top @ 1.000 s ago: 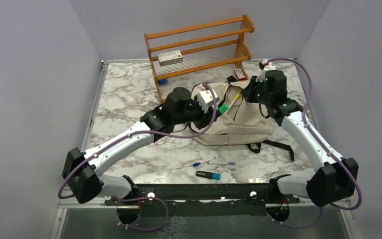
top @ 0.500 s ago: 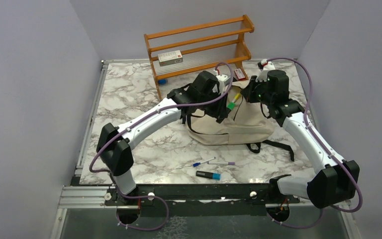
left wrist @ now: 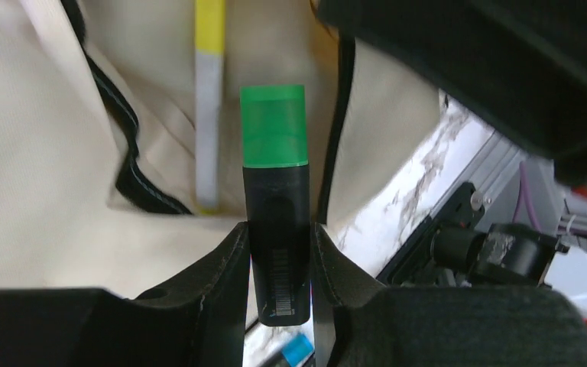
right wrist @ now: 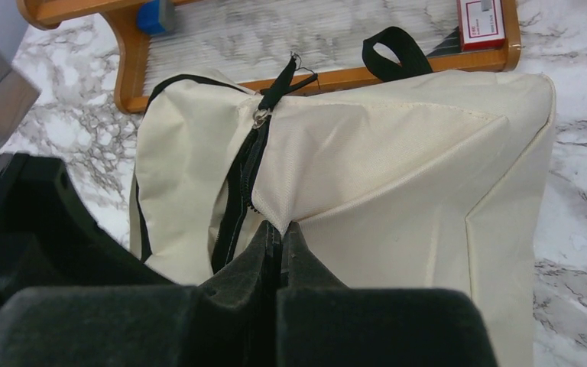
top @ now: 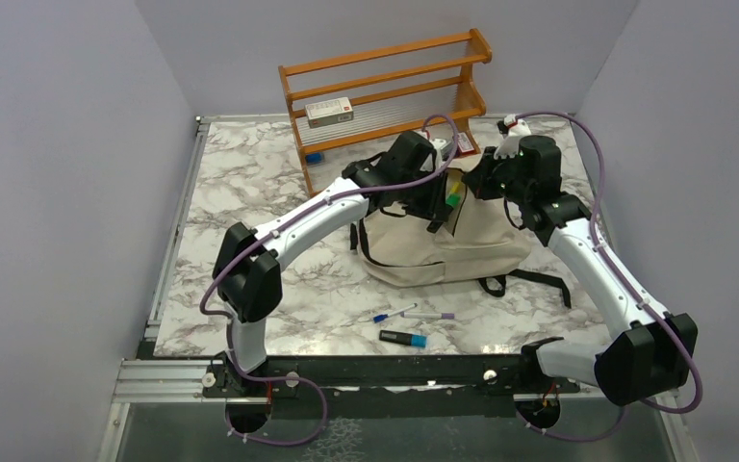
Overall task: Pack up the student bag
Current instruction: Place the stationery in the student bag.
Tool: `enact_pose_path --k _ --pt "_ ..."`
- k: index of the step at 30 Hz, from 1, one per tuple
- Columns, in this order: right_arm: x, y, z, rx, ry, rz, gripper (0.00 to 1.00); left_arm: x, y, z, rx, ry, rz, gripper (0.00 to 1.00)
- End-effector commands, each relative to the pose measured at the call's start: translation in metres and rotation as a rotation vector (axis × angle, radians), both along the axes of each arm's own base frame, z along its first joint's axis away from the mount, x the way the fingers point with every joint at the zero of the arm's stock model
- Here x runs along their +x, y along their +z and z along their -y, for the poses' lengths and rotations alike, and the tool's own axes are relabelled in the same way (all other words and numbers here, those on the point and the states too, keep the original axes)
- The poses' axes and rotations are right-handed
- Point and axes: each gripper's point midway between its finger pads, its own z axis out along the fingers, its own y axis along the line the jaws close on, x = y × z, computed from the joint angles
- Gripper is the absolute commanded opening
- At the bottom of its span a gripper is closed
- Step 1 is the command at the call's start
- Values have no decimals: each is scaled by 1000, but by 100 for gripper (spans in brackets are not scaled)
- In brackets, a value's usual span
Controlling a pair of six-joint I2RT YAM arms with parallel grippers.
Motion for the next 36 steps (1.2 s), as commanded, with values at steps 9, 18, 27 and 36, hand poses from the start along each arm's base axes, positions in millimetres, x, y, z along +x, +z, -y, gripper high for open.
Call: enact_pose_path --k 9,18,27,36 --pt "-7 64 -17 194 38 160 1 61 5 35 -85 55 49 0" --pt "7 62 -12 248 -54 129 1 71 16 47 -132 53 78 19" --pt "16 62 -8 227 -81 138 1 64 31 24 -114 44 144 49" --pt "21 48 -7 200 -89 113 1 52 48 -2 -113 7 195 57"
